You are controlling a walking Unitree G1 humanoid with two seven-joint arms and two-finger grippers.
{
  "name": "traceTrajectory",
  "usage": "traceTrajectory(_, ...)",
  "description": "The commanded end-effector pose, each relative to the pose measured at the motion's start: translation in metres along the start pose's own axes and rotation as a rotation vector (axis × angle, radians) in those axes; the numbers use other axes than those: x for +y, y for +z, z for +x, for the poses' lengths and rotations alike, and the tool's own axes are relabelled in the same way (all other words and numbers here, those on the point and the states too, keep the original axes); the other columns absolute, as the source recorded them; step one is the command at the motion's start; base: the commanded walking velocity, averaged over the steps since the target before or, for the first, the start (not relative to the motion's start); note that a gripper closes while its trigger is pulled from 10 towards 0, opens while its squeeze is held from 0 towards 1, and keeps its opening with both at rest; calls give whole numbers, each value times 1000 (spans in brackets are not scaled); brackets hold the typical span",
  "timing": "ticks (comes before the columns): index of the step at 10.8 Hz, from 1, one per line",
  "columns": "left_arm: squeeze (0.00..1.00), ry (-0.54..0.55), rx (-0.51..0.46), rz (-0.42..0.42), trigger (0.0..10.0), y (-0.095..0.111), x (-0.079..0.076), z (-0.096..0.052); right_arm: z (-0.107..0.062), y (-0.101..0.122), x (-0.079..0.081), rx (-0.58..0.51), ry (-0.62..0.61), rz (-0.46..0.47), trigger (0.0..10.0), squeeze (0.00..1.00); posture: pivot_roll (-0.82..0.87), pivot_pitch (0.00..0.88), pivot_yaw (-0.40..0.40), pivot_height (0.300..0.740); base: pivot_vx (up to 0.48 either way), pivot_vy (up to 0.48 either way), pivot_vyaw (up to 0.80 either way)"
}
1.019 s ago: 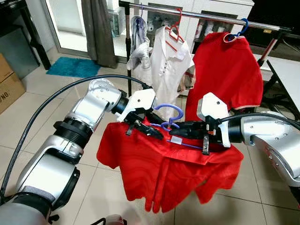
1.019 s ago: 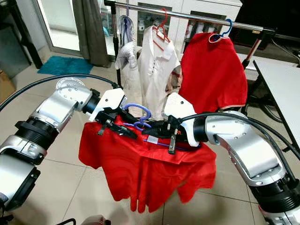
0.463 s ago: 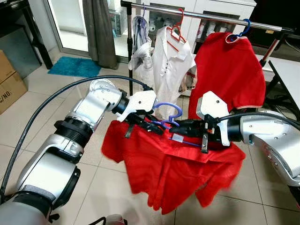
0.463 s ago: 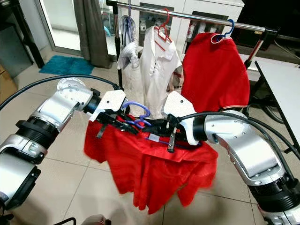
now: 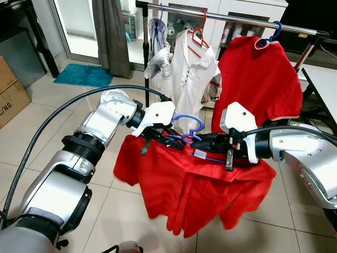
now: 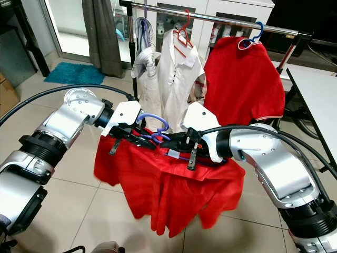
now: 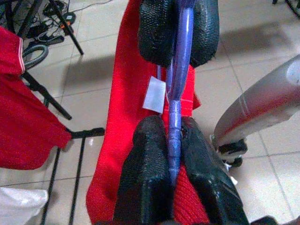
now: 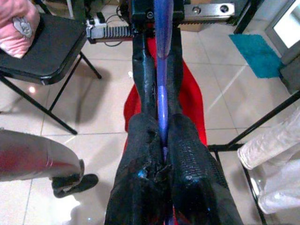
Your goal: Hang hanger
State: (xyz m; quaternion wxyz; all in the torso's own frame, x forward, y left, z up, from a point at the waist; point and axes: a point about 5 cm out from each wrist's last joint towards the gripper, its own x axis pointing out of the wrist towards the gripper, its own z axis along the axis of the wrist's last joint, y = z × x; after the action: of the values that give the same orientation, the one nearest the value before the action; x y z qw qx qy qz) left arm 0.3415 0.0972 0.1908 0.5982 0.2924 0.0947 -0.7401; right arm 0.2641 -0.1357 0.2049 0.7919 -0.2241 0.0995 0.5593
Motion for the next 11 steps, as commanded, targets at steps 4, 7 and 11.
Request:
traceTrajectory(4,0,55,-7,-102,0,-17,-5,-11,-12,8,-3,-44,3,28,10000,1000,59,0,-15,740,0,0,0)
traceTrajectory(7,0,176,61,-181,0,-40,-10,-20,-36,3,-25,-40,-170,43,10000,1000,64,0,-25,740,0,0,0)
traceTrajectory(11,0,423,-16,-211,0,-42,-2,-25,-23,-30,-39,19,-632,308,10000,1000,51,0,-13,740,0,0,0)
